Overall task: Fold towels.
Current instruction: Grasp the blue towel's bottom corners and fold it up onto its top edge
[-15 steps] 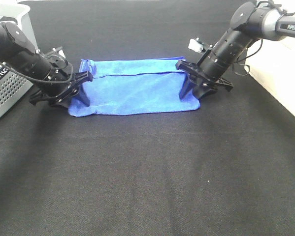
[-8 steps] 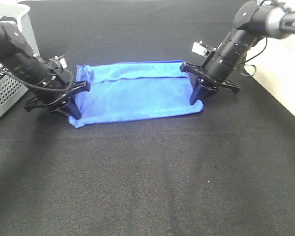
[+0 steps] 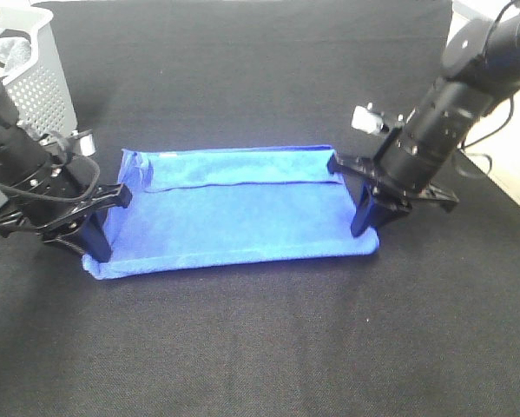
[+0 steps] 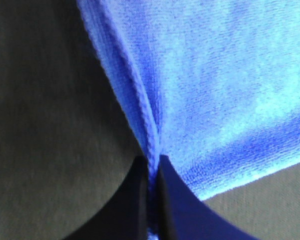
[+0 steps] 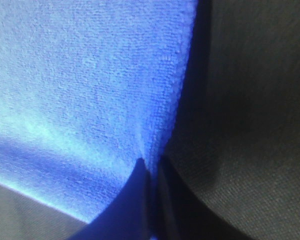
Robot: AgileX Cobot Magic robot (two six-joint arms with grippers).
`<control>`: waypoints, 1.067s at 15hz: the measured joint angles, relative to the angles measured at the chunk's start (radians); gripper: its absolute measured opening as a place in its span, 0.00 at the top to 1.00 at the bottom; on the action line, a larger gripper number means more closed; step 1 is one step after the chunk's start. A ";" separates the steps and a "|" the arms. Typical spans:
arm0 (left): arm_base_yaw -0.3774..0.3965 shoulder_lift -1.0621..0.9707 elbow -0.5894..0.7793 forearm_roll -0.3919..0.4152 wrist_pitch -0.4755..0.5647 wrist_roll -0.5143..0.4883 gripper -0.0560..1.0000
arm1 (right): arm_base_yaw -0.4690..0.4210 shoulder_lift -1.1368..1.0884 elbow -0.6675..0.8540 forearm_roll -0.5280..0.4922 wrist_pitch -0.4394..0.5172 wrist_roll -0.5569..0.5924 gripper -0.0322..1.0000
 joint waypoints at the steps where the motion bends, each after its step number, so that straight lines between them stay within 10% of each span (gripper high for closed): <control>1: 0.000 -0.011 0.004 0.000 0.000 0.000 0.94 | 0.002 0.000 0.005 -0.003 -0.014 -0.005 0.97; 16: 0.001 0.181 -0.506 0.190 -0.091 -0.151 0.94 | 0.002 0.295 -0.608 -0.079 0.003 0.022 0.97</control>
